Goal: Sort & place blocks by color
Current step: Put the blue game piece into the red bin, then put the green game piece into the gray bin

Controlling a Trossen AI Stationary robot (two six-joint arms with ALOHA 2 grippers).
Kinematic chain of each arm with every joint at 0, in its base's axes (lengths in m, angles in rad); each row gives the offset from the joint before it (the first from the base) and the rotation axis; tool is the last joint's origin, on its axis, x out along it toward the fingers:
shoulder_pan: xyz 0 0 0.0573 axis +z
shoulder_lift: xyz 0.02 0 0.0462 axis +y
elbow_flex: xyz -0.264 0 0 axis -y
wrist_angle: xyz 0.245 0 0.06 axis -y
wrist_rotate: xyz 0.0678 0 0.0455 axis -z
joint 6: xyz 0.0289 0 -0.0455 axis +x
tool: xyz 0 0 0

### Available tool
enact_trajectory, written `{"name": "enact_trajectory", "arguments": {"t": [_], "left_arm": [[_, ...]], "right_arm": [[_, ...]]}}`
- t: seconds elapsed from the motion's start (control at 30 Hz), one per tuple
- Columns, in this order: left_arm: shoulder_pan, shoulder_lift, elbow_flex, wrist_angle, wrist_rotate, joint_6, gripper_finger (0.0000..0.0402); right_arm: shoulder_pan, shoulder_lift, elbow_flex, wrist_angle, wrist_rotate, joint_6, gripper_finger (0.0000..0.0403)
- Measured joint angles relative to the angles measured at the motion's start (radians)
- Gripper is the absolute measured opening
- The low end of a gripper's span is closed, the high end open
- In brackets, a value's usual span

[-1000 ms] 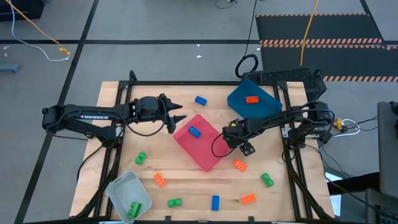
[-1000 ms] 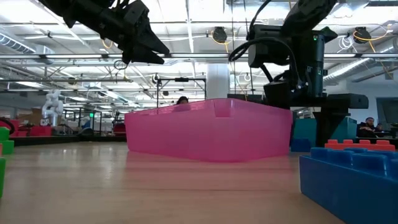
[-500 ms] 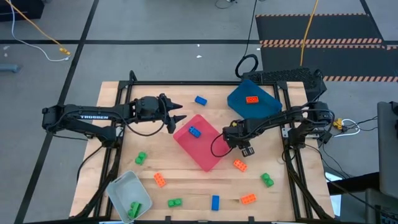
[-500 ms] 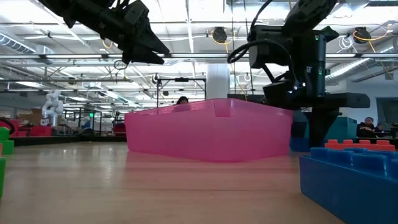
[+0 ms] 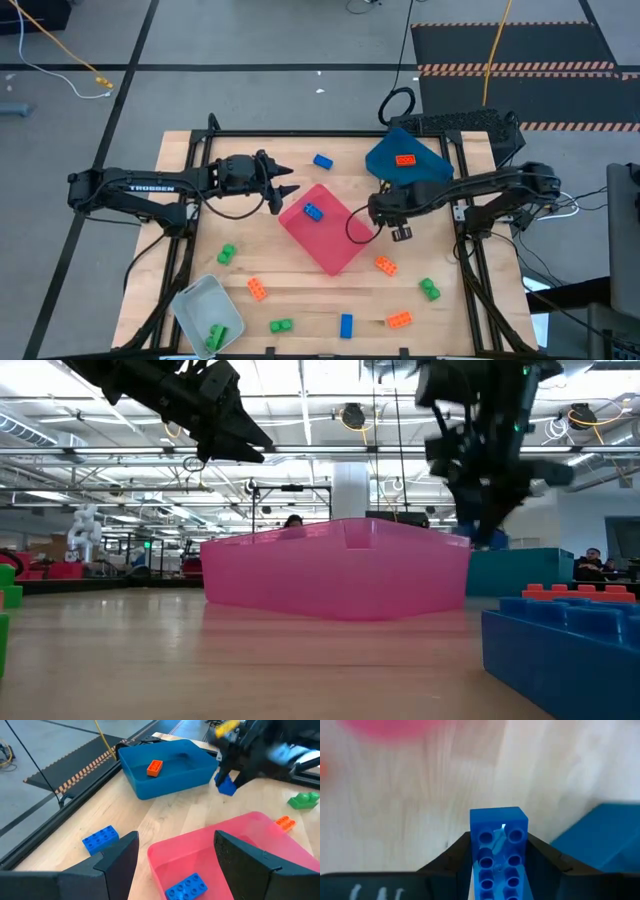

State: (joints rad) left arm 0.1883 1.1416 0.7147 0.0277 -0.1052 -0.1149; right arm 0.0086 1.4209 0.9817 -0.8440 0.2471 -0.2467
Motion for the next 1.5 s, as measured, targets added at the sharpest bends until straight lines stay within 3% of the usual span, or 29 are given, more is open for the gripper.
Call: {"name": "enact_trajectory", "arguments": {"t": [0.23,0.4,0.7,1.0,1.27,1.5], "left_arm": [[0.000,0.000,0.000,0.000,0.000,0.114,0.0257],[0.000,0.000,0.000,0.019,0.000,0.222,0.0257],[0.000,0.000,0.000,0.029,0.000,0.215,0.0257],[0.000,0.000,0.000,0.029,0.001,0.215,0.0257],[0.000,0.000,0.000,0.029,0.001,0.215,0.0257],[0.000,0.000,0.000,0.029,0.001,0.215,0.0257]], "right_arm": [[0.000,-0.103,0.038,0.272,-0.155,0.012,0.0132],[0.001,-0.074,0.039,0.430,-0.223,0.010,0.0132],[0.022,0.079,0.037,0.533,-0.253,-0.021,0.0132],[0.033,0.100,0.037,0.570,-0.277,0.011,0.0132],[0.033,0.100,0.037,0.615,-0.276,0.024,0.0199],[0.033,0.100,0.037,0.653,-0.254,0.020,0.0225]]}}
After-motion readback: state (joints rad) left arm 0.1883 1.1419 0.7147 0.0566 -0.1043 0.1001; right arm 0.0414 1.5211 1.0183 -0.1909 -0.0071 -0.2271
